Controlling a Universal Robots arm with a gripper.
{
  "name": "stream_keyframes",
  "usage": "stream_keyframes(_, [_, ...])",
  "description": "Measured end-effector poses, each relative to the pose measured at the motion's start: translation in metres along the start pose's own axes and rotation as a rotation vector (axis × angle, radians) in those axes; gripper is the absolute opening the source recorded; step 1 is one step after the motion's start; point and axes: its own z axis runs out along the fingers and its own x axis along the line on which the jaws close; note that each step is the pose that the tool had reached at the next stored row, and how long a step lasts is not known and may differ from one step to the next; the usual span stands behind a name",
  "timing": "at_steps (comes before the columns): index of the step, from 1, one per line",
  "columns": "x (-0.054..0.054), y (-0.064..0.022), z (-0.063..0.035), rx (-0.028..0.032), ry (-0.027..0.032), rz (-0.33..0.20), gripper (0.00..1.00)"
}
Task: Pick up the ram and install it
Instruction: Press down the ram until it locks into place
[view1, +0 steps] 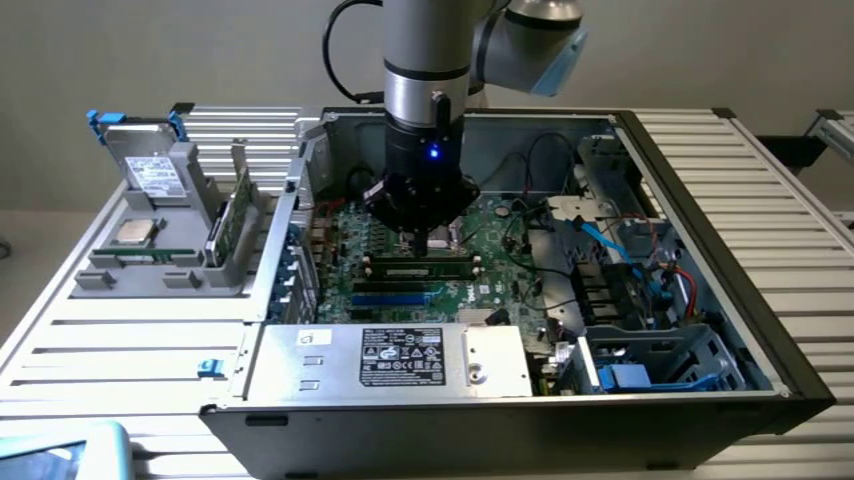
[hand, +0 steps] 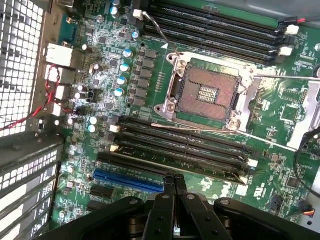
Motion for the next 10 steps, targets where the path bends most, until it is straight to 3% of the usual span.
stream_keyframes(10, [0.0000,0.0000,0.0000,-0.0050,0.0094,0.155,0.11])
